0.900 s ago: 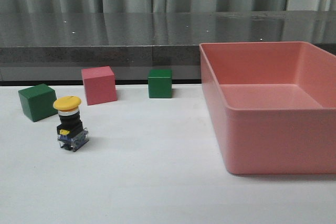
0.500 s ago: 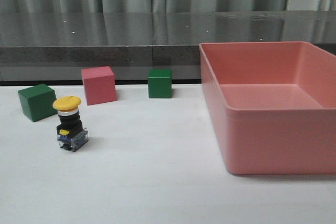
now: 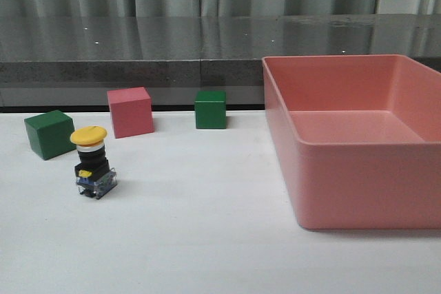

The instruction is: Place and stand button with both arms

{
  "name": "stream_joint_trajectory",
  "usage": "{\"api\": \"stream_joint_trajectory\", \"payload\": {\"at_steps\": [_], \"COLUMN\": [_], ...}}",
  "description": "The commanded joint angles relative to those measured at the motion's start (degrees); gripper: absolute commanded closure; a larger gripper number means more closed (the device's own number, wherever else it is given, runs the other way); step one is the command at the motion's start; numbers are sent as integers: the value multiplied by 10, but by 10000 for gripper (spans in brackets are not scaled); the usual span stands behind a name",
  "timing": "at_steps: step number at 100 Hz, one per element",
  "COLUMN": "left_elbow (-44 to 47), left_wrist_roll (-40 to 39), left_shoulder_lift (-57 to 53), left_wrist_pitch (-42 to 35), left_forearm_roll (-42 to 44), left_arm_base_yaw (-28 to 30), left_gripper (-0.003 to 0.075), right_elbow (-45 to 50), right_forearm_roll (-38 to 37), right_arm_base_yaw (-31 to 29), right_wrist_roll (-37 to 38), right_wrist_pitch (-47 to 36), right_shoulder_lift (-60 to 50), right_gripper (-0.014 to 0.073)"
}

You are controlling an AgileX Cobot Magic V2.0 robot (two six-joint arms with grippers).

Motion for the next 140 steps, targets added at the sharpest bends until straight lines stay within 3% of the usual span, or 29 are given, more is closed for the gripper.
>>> {"api": "stream_joint_trajectory", "payload": {"at_steps": [1, 26, 126, 140], "left_elbow": [0, 83, 81, 81], "left_wrist_roll": [-32, -32, -32, -32], "left_shoulder_lift": [-18, -18, -18, -18], "left_wrist_pitch": [-92, -265, -252, -252], "left_forearm_roll": [34, 38, 33, 33], "left_arm_base_yaw": [1, 1, 1, 1], "left_gripper": [740, 739, 740, 740], "right_elbow": [-15, -15, -2, 44], "right_forearm_roll": [4, 4, 4, -25], "right_arm_base_yaw": [-4, -4, -4, -4], "right_wrist_roll": [0, 0, 0, 6], "right_wrist_pitch": [-40, -40, -45, -101], "right_shoulder_lift": [-1, -1, -9, -62], "right_gripper": [655, 655, 655, 655]}}
